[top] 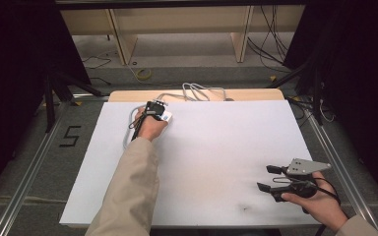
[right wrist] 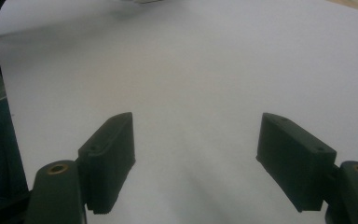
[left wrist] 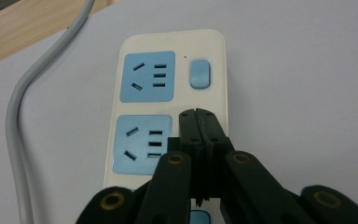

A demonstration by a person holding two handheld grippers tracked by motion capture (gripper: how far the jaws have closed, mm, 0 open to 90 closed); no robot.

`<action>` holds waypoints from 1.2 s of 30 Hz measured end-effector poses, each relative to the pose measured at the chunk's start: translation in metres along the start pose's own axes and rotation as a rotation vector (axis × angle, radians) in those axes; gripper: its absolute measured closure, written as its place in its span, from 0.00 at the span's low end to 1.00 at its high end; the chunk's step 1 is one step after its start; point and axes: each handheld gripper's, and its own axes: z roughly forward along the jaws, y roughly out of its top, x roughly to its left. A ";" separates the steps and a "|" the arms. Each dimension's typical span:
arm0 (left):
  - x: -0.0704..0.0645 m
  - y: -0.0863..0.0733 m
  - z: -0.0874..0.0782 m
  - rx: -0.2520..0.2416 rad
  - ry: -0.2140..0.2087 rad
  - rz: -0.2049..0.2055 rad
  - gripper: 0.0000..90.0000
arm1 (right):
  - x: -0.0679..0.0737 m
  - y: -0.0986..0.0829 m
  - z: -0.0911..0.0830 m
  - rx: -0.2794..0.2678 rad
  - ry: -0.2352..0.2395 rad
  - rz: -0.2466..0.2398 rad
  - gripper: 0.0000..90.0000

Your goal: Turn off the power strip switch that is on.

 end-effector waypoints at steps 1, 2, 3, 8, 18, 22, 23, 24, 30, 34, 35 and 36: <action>0.000 0.000 0.000 -0.001 -0.001 -0.001 1.00 | 0.000 0.000 0.000 0.000 0.000 0.000 0.31; 0.000 0.000 0.000 -0.001 0.001 0.004 1.00 | 0.000 0.000 0.000 -0.002 0.000 0.003 0.31; 0.000 0.000 0.000 -0.001 0.002 0.005 1.00 | 0.000 0.000 0.000 -0.001 0.000 0.004 0.31; -0.001 0.000 0.000 -0.008 -0.002 0.022 1.00 | 0.000 0.000 0.000 -0.001 0.000 0.004 0.31; 0.001 -0.001 0.000 -0.012 -0.009 0.038 1.00 | 0.000 0.000 0.000 -0.003 0.000 0.005 0.31; 0.000 -0.001 0.000 -0.010 -0.005 0.043 1.00 | 0.000 0.000 -0.001 -0.004 -0.002 0.007 0.31; 0.001 -0.001 0.000 -0.010 -0.006 0.042 1.00 | 0.000 0.000 -0.001 -0.003 -0.002 0.007 0.31; 0.001 -0.001 0.000 -0.011 -0.008 0.039 1.00 | 0.000 0.000 -0.001 -0.002 -0.001 0.006 0.31; 0.002 -0.001 -0.006 -0.027 -0.027 0.020 1.00 | 0.000 0.000 0.000 -0.005 0.000 0.011 0.31; 0.004 -0.001 -0.013 -0.087 -0.028 0.010 0.94 | 0.000 0.000 -0.001 -0.006 -0.001 0.012 0.31; 0.004 -0.001 -0.015 -0.101 -0.032 0.019 0.90 | -0.001 0.000 0.000 -0.004 -0.002 0.010 0.31; 0.005 0.000 -0.017 -0.108 -0.035 0.016 0.88 | -0.001 0.000 0.000 -0.004 -0.002 0.011 0.31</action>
